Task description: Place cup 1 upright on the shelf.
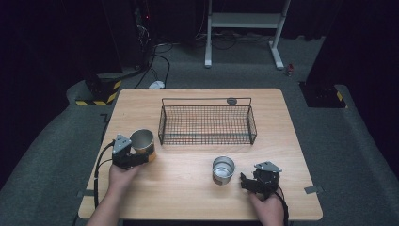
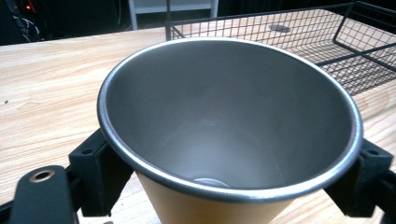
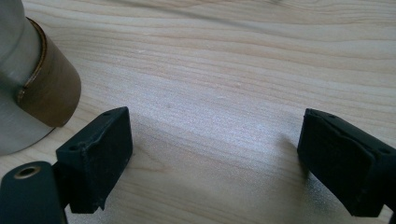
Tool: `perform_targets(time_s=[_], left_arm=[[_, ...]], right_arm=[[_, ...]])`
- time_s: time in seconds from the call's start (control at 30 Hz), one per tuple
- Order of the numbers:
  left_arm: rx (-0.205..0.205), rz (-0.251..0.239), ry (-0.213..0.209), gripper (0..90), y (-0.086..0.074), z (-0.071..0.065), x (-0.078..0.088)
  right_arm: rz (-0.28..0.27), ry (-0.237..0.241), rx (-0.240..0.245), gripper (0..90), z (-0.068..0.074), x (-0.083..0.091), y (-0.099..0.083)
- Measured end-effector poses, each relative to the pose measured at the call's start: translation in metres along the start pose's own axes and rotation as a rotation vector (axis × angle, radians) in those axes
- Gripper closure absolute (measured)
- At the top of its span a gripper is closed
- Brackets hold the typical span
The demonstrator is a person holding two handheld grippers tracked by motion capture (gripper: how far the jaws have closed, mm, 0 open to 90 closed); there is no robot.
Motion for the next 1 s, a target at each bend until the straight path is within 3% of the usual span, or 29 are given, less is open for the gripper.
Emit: perform_targets(time_s=[0.77, 1.0], left_arm=[[-0.007, -0.029, -0.058, 14.9, 0.009, -0.02, 0.006], [0.009, -0.034, -0.081, 15.0, 0.012, -0.028, 0.006]], right_arm=[[0.0, -0.001, 0.0, 10.4, 0.0, 0.0, 0.0], [0.0, 0.0, 0.0, 10.4, 0.0, 0.0, 0.0]])
Point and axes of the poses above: each handheld gripper's, and its own axes: x roughly backward along the jaws, y roughly out of its top, z roughly to its left, the point moved 8 cm from there along -x, roughly forward along the jaws, and after that the axes turned 5 degrees about y, right-handed, at the moved point
